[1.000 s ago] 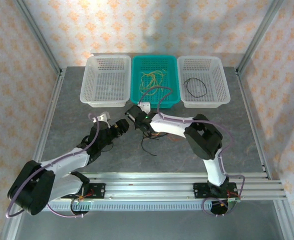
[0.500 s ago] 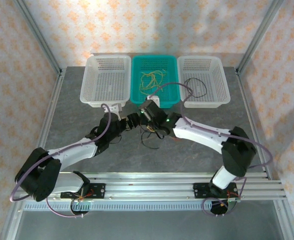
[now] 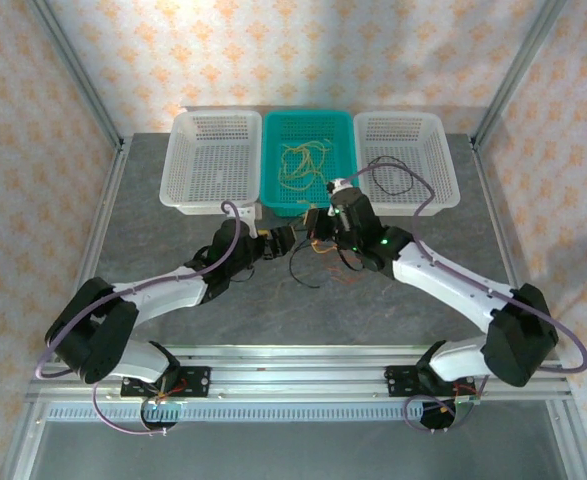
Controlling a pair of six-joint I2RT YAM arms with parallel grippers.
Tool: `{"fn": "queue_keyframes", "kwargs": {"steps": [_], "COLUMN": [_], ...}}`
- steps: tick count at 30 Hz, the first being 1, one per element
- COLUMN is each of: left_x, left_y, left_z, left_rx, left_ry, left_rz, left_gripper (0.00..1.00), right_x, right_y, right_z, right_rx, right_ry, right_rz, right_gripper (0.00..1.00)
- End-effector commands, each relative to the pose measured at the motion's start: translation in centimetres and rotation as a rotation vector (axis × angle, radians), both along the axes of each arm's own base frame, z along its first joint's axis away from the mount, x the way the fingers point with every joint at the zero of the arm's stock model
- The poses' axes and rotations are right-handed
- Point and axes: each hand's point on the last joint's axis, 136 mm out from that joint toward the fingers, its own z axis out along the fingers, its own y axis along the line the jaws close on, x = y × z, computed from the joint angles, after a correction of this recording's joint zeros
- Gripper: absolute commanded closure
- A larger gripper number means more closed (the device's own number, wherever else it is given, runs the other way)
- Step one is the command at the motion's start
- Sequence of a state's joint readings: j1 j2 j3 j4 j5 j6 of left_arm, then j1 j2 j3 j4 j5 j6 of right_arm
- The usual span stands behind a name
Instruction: Untangle the cables
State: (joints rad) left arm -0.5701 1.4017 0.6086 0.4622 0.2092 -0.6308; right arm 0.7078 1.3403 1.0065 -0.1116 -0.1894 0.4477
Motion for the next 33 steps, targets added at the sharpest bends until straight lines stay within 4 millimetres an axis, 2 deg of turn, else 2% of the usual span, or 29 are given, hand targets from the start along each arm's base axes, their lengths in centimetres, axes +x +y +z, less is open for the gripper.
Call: {"fn": "queue_keyframes", "kwargs": {"steps": [1, 7, 13, 19, 24, 27, 33], "left_x": [0.8, 0.9, 0.5, -0.3, -1.4, -1.9, -1.8], "left_y": [-0.8, -0.3, 0.4, 2.7, 2.1, 1.9, 1.6], "left_z": [2.5, 2.4, 3.2, 3.9, 5.1, 5.1, 5.7], "left_rx": [-0.029, 0.031, 0.054, 0.09, 0.055, 0.088, 0.184], "left_ry": [-0.074, -0.083, -0.097, -0.115, -0.153, -0.172, -0.22], "left_rz": [-0.016, -0.013, -0.002, 0.06, -0.013, -0.051, -0.11], "left_gripper": [0.14, 0.14, 0.13, 0.13, 0.14, 0.14, 0.07], "right_x": [-0.8, -1.2, -2.0, -2.3, -2.1, -2.0, -2.1], "right_y": [-0.4, -2.1, -2.1, -1.3, -0.4, 0.1, 0.7], "right_z": [2.3, 2.8, 3.1, 3.4, 3.9, 4.2, 5.0], "right_rx": [0.008, -0.015, -0.06, -0.063, -0.031, -0.013, 0.011], "right_ry": [-0.079, -0.104, -0.135, -0.146, -0.136, -0.133, -0.131], "right_rz": [0.097, 0.199, 0.321, 0.398, 0.43, 0.443, 0.475], "right_gripper": [1.0, 1.0, 1.0, 1.0, 1.0, 1.0, 1.0]}}
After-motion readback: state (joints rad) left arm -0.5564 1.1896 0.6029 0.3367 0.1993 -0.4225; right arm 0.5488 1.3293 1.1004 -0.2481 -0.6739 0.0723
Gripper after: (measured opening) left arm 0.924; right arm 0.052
